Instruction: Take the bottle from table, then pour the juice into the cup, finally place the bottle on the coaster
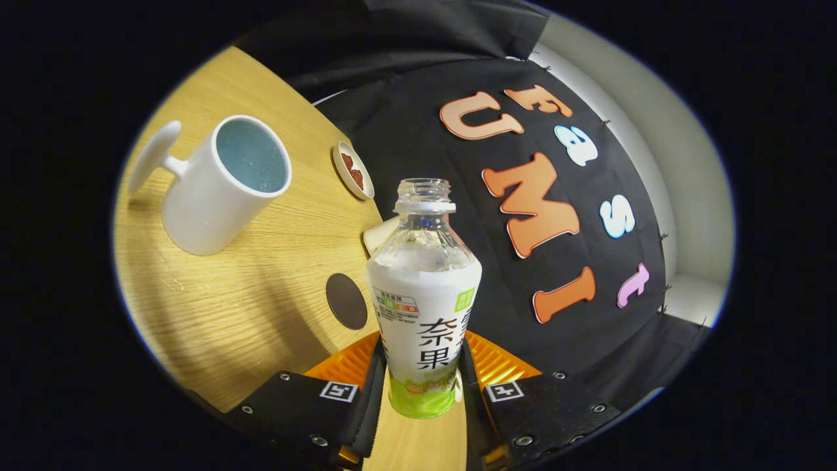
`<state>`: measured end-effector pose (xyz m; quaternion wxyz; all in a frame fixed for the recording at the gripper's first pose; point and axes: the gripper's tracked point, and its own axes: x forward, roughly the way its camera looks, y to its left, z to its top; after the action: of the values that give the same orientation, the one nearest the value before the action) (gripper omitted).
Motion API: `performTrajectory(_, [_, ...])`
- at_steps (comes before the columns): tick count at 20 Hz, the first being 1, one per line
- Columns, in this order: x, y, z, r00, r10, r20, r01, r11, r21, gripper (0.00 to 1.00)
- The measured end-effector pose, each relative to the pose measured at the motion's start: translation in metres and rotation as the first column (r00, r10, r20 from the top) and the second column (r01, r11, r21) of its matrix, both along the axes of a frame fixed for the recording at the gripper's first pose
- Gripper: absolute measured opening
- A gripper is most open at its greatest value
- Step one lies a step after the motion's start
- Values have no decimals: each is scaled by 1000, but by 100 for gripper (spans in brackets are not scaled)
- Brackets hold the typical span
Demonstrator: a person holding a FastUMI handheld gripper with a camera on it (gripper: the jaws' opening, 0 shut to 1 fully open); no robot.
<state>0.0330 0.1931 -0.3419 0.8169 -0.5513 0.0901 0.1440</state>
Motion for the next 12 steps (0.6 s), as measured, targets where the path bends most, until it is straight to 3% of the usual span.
performTrajectory(12, [-4, 21, 12, 974, 189, 128, -152, 955, -254, 56])
